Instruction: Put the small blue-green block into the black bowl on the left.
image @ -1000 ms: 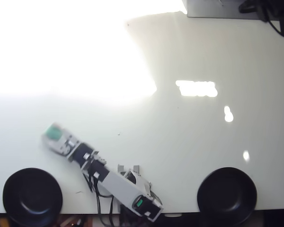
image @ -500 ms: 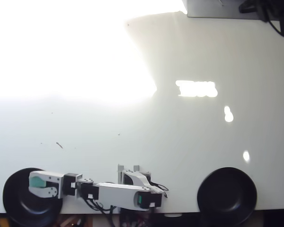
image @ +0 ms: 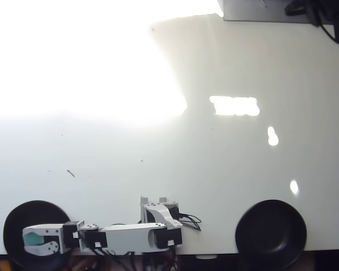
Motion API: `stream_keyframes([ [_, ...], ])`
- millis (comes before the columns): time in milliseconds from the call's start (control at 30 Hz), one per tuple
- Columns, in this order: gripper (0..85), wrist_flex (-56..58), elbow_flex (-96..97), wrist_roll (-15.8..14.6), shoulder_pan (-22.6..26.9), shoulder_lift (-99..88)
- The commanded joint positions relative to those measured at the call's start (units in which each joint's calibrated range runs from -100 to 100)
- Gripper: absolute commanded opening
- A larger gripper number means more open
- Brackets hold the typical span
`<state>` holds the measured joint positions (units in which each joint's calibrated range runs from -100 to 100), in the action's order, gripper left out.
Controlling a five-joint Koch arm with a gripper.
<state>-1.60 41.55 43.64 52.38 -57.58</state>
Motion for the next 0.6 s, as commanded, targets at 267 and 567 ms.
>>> stream_keyframes([
  [267,32.6,-1.2,-4.0,-0.2,-0.1,-0.3],
  [567,47.2,0.8,-1.6,-4.7,-4.2,-8.6],
])
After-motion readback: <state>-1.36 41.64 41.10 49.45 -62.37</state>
